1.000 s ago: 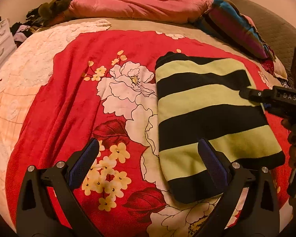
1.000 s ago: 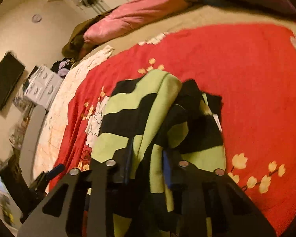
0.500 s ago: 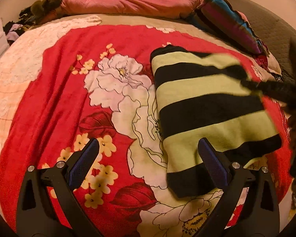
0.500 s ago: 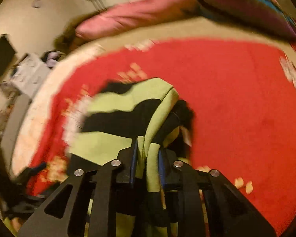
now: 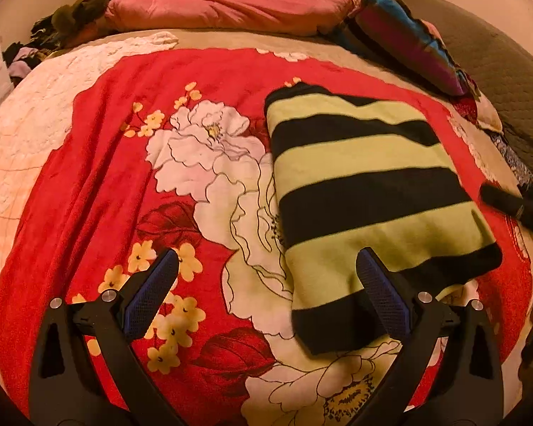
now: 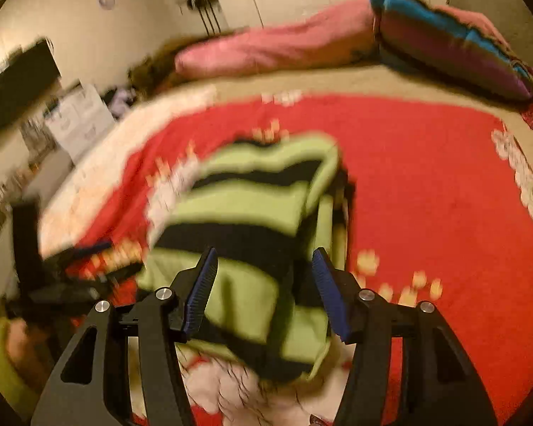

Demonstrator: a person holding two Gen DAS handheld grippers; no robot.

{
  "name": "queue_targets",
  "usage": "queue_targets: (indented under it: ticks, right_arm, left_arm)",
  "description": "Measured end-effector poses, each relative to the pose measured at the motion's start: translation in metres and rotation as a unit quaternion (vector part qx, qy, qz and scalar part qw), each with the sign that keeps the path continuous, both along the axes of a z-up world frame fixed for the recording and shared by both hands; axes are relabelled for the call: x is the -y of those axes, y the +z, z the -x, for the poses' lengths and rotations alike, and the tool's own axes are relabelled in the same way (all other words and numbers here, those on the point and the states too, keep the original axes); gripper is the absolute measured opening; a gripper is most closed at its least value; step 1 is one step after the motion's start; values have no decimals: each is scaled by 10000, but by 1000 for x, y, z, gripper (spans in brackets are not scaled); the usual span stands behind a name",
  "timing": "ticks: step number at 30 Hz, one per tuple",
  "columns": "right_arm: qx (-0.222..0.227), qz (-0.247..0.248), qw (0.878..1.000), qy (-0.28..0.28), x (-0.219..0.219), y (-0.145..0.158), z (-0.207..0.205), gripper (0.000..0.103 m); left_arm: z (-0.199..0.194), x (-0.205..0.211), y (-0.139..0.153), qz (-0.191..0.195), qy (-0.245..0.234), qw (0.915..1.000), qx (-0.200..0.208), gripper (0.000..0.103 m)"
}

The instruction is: Fold small clothes

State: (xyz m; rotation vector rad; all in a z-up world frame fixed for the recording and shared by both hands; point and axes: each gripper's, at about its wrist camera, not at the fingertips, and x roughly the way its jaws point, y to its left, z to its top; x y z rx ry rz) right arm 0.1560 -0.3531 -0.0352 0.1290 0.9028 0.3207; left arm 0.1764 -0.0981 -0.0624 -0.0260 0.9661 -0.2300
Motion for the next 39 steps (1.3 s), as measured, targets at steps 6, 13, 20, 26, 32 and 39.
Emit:
queue_targets:
  ticks: [6, 13, 20, 26, 32, 39]
  right_arm:
    - [-624, 22, 9972, -414, 1, -36, -10, 53]
    - [-207, -303, 9984, -436, 13, -5, 7, 68]
    - [93, -582, 9964, -617, 33, 17, 4, 84]
    - [5, -732, 9954, -620, 43, 14, -14, 88]
    - [-300, -1049, 9925, -557, 45, -2, -35, 88]
    - [-856, -1433, 9851, -401, 41, -35, -63, 88]
  left_arm:
    - [4, 2, 6, -22, -15, 10000, 59, 94]
    - [7, 5, 18, 59, -26, 9998, 168, 94]
    - [6, 10, 31, 80, -35, 9995, 301, 94]
    - [2, 12, 27, 42, -35, 9997, 241, 94]
    - [-5, 16, 18, -5, -53, 9999, 119, 94]
    - [-20, 20, -1, -20, -59, 9999, -128, 94]
